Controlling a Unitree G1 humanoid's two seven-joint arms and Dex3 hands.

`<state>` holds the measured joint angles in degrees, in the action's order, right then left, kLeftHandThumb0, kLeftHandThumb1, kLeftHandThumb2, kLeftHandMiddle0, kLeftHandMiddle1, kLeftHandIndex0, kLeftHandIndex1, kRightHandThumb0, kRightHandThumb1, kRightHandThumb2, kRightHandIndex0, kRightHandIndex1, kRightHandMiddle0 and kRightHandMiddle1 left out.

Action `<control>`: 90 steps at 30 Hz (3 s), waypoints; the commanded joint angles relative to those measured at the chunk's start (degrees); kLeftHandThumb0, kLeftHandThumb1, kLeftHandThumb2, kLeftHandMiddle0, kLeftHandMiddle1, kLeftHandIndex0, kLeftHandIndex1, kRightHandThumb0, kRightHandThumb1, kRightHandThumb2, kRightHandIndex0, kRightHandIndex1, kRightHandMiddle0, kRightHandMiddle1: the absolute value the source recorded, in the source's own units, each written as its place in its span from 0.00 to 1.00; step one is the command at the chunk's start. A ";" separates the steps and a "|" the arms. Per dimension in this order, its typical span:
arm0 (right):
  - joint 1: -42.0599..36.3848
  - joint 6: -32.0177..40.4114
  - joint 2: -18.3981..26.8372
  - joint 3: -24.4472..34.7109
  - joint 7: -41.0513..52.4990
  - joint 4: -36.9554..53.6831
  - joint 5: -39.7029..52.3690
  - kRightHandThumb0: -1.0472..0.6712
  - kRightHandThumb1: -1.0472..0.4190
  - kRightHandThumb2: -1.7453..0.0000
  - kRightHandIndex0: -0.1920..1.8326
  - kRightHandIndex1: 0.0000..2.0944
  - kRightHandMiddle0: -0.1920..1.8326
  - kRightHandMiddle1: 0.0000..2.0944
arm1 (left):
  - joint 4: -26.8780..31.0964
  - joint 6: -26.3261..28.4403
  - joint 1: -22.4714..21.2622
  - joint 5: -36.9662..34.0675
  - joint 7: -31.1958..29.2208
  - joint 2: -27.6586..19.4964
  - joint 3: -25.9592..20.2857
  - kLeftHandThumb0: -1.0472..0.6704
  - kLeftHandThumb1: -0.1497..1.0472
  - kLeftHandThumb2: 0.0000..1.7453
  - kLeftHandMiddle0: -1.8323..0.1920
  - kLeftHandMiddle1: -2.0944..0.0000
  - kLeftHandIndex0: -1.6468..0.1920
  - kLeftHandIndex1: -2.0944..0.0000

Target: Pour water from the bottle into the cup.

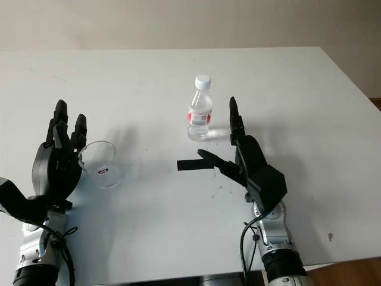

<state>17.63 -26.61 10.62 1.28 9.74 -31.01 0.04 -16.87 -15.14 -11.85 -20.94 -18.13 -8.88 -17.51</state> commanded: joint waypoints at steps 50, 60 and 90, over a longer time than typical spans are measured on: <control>36.98 4.11 -1.34 0.15 0.39 -35.55 -3.85 0.05 0.08 0.97 0.00 0.00 0.00 0.00 | -1.12 -1.07 -1.04 0.20 1.12 0.52 0.07 0.12 1.00 0.32 0.95 1.00 0.99 1.00; 37.09 6.86 -3.68 1.61 -0.27 -38.56 -2.34 0.08 0.08 0.97 0.00 0.00 0.00 0.00 | -1.45 -1.07 -0.98 0.03 0.77 0.33 -0.01 0.12 1.00 0.32 0.94 1.00 0.97 1.00; 38.11 6.43 -7.36 4.78 -3.28 -40.00 -0.91 0.46 0.00 0.90 0.83 1.00 0.70 1.00 | -1.61 -1.00 -1.13 -0.24 0.59 0.69 0.08 0.13 1.00 0.32 0.95 1.00 0.98 1.00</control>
<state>54.79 -19.04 3.25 6.08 6.27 -71.52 -0.80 -18.44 -16.04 -13.73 -20.90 -17.40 -8.78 -17.50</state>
